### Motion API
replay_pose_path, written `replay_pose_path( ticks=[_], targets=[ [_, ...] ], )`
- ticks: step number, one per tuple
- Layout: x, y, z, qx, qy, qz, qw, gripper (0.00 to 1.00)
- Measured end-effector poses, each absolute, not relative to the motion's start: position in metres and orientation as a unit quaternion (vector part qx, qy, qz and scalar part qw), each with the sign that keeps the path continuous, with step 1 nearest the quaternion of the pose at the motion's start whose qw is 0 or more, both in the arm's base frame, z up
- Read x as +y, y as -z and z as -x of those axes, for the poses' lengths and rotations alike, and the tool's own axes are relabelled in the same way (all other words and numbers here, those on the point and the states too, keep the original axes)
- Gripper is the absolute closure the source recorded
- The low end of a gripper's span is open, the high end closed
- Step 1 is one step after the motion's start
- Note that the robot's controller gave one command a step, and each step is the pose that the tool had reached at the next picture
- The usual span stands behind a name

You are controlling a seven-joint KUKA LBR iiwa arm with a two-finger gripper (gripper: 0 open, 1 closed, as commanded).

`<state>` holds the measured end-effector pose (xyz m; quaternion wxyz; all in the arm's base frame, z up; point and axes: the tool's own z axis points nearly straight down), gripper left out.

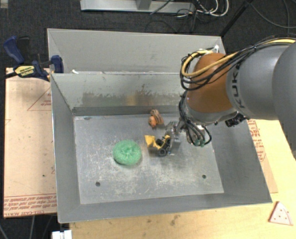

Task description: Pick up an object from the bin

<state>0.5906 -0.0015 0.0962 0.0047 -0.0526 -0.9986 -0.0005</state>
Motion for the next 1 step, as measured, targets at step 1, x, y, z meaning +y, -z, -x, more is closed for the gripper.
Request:
replay_pose_path(
  ticks=[1],
  targets=[
    [-0.0016, -0.1201, -0.5928, -0.999, 0.001, 0.053, 0.000, 1.00]
  ],
)
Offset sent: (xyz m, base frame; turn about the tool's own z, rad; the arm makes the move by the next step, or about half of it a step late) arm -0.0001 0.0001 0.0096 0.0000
